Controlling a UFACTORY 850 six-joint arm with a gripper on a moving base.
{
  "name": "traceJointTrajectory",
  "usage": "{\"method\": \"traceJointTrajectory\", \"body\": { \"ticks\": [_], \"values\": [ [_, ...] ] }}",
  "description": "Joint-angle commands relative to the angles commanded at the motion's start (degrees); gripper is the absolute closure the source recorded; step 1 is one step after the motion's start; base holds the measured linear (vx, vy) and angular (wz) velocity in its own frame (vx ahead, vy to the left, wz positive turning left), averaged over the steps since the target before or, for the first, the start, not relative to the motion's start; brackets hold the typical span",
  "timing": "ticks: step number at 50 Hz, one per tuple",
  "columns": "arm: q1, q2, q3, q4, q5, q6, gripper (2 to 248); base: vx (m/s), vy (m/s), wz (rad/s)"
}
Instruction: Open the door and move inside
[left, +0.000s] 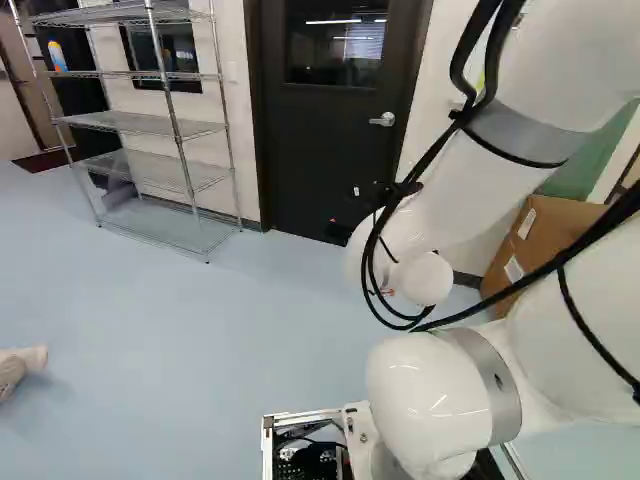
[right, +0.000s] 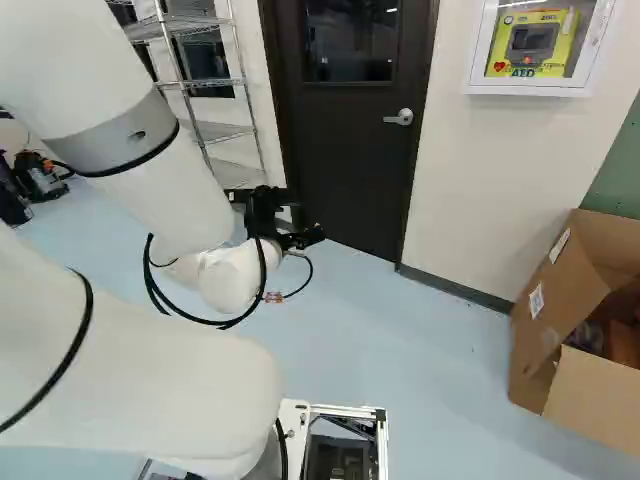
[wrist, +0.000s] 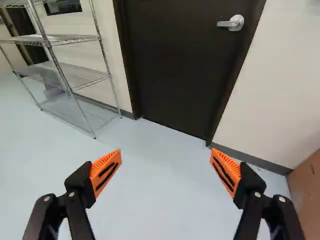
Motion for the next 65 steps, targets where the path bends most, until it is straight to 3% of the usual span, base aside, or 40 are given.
{"method": "traceJointTrajectory", "body": {
  "ticks": [65],
  "values": [
    [0.00,0.00,0.00,0.00,0.00,0.00,3,0.167,0.009,-0.196]
  ]
}}
